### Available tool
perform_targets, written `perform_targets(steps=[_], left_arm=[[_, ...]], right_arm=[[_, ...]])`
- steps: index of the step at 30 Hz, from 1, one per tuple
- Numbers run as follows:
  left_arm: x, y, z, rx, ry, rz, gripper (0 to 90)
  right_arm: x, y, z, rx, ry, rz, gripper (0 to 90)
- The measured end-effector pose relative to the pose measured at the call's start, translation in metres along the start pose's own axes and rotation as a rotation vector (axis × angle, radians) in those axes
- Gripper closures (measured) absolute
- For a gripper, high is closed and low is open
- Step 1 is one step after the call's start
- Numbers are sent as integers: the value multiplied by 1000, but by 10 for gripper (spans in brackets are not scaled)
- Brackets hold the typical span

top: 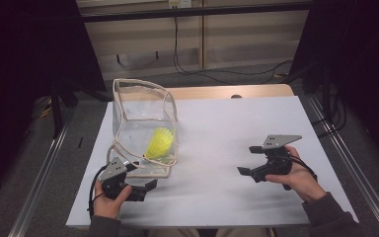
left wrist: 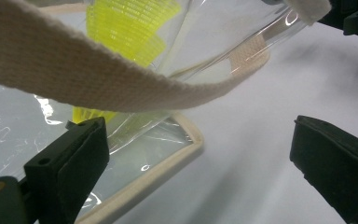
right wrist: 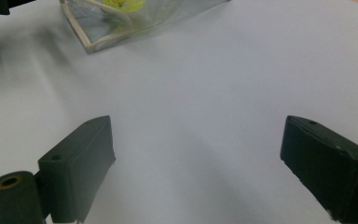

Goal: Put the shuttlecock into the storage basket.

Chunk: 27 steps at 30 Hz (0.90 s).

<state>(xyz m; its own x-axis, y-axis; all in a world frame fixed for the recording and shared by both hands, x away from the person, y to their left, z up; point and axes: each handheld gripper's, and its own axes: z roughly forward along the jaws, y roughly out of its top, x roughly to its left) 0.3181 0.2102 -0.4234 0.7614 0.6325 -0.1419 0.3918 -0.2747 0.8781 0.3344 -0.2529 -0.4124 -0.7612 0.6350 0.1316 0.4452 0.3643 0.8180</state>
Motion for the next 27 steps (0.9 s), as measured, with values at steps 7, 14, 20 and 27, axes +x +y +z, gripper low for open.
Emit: perform_targets(steps=[7,14,20,27], left_arm=[[0,0,0,0,0,1,46],[0,0,0,0,1,0,46],[0,0,0,-1,1,0,46],[0,0,1,2,0,0,46]], right_arm=[[-2,-6,-3,3,-7,4,93],[-4,-14,-9,-2,-19,7,91],[-6,-20,-13,-10,-27,13,89],[-8,-24,-17,-8,-35,19,88]])
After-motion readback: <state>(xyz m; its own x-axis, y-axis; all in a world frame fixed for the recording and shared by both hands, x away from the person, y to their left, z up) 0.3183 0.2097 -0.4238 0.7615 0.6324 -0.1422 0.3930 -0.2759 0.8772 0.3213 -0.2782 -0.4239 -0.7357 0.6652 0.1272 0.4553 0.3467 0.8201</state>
